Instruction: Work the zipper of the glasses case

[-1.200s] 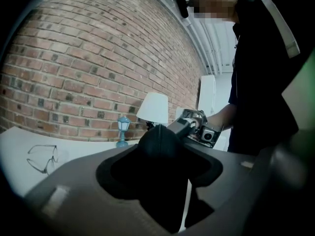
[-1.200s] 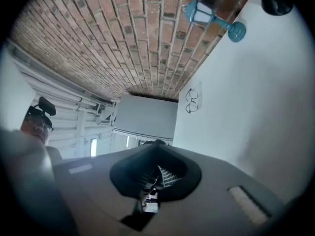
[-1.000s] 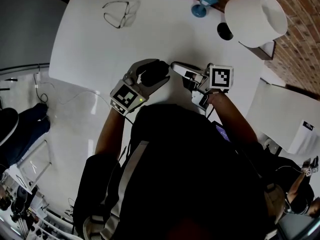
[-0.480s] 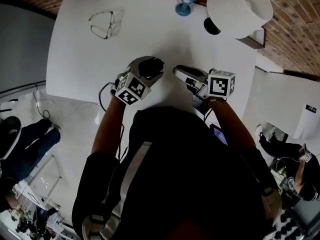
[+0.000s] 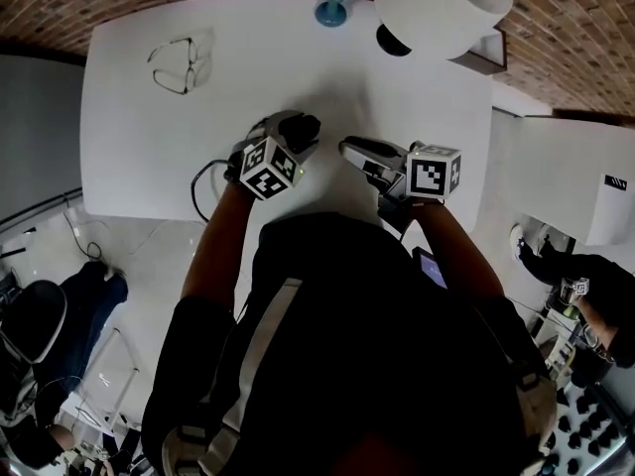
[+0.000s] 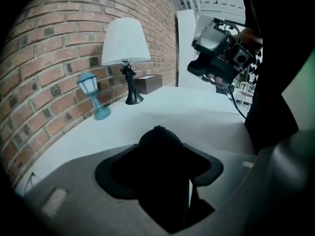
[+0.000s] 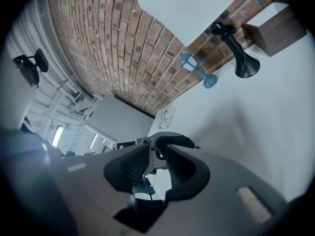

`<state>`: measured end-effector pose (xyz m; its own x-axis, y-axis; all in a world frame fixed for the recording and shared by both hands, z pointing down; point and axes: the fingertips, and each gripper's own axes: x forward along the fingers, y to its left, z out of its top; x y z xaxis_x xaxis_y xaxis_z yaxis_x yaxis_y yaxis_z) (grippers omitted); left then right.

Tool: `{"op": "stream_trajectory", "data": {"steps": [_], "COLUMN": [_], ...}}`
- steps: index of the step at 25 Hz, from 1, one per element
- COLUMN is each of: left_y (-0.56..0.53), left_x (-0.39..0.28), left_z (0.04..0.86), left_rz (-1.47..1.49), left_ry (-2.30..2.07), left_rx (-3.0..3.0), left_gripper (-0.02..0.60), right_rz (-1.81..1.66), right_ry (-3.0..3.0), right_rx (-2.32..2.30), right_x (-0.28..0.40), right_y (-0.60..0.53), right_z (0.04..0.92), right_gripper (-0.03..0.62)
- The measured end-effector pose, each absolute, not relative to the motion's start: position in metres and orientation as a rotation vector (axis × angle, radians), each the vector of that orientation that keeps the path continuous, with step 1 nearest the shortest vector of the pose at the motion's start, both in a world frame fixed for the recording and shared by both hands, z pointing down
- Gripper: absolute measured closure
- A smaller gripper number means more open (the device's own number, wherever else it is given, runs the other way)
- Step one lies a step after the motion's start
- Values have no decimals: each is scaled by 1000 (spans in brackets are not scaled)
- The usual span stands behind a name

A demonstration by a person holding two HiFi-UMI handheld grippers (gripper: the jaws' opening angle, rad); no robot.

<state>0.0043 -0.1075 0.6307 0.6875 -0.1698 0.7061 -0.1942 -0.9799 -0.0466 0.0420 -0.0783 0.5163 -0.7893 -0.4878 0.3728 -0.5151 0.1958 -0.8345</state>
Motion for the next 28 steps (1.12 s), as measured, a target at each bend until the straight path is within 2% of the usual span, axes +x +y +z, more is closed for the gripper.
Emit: {"op": "stream_trajectory", "data": {"steps": [2, 7, 15, 21, 23, 25, 28], "left_y": [-108, -109, -104, -99, -96, -92, -84], "left_x": [7, 10, 1, -10, -14, -15, -17], "left_z": [632, 633, 620, 598, 582, 563, 534], "left_rz": [1197, 1146, 1093, 943, 872, 776, 658], "left_ry": [-299, -306, -371, -516, -590, -668, -782], "left_rx": [2855, 2807, 2800, 2756, 2740, 2728, 2724], "left_gripper": [307, 238, 233, 235, 249, 303, 359], "right_rz": [1685, 1622, 1569, 1381, 1288, 1181, 1024], "right_ry": [-2407, -2416, -2426, -2470, -2504, -2542, -2596], "right_rx": [1011, 998, 950, 948, 965, 992, 1030], "right_x": [43, 42, 41, 48, 54, 61, 72], "right_y": [-78, -80, -82, -81, -80, -78, -74], "right_z": [517, 522, 522, 515, 509, 499, 484], "right_gripper": [482, 482, 482, 482, 489, 518, 523]}}
